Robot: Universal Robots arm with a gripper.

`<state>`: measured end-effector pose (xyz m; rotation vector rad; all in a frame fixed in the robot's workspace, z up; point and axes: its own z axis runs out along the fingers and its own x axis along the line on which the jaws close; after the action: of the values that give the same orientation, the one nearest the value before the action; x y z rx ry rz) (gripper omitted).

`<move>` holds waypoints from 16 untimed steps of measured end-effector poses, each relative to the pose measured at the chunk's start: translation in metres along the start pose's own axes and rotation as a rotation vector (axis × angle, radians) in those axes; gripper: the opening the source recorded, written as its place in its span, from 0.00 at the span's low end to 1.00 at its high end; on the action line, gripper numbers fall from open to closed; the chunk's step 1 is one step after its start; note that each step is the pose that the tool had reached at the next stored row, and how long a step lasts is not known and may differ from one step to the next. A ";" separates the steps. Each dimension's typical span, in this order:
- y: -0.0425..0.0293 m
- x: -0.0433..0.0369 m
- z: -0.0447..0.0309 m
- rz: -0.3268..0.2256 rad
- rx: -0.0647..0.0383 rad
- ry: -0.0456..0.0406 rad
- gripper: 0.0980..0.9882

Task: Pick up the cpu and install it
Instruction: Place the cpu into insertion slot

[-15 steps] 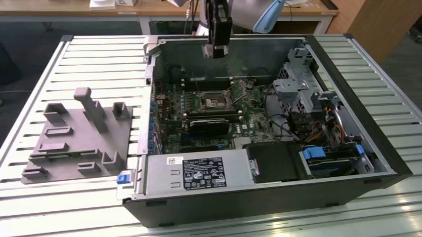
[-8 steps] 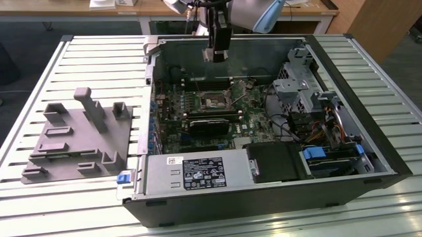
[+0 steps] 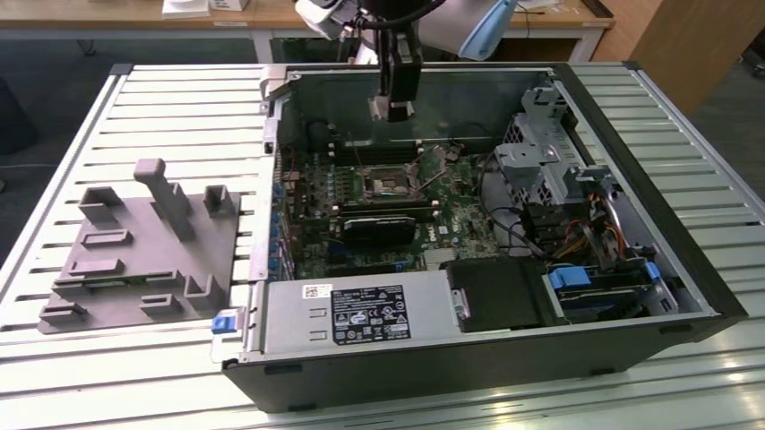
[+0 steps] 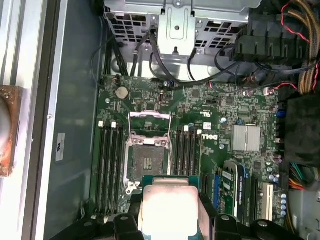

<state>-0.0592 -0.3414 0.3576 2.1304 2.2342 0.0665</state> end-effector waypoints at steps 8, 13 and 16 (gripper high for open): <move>0.0024 0.0049 0.0135 0.000 0.000 0.0000 0.48; 0.0048 0.0096 0.0228 0.000 0.005 0.0002 0.48; 0.0063 0.0133 0.0284 0.000 0.008 0.0005 0.48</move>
<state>-0.0516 -0.3279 0.3296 2.1347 2.2389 0.0577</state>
